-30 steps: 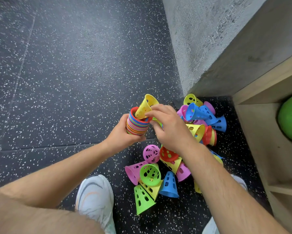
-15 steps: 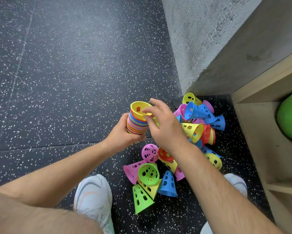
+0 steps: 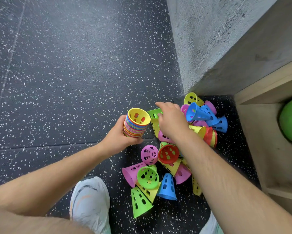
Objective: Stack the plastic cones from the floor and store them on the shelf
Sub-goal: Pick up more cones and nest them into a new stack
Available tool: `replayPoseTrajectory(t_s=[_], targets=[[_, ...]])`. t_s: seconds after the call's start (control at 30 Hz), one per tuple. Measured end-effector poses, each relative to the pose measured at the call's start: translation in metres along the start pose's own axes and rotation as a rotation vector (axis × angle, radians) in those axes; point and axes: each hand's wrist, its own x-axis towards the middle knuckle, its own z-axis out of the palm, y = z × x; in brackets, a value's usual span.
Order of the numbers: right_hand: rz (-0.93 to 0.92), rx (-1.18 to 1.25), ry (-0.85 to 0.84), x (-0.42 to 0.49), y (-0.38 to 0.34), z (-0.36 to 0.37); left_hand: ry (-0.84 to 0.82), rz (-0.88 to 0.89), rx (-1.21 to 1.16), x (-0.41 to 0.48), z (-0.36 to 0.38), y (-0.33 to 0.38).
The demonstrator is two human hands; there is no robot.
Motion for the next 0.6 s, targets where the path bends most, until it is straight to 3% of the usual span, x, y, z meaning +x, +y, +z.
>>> replayPoseTrajectory(t_s=[0.17,0.33,0.6], targets=[[0.078,-0.158,-0.134,0.022,-0.004,0.006,-0.015,-0.002,0.024,0.001,-0.003,-0.005],[0.117,-0.162,-0.120,0.026,-0.003,0.012,-0.019,0.009,0.033,0.002,-0.005,-0.006],[-0.063,0.281,0.317,-0.002,-0.003,-0.012,-0.045,0.024,0.032,0.005,-0.005,-0.010]])
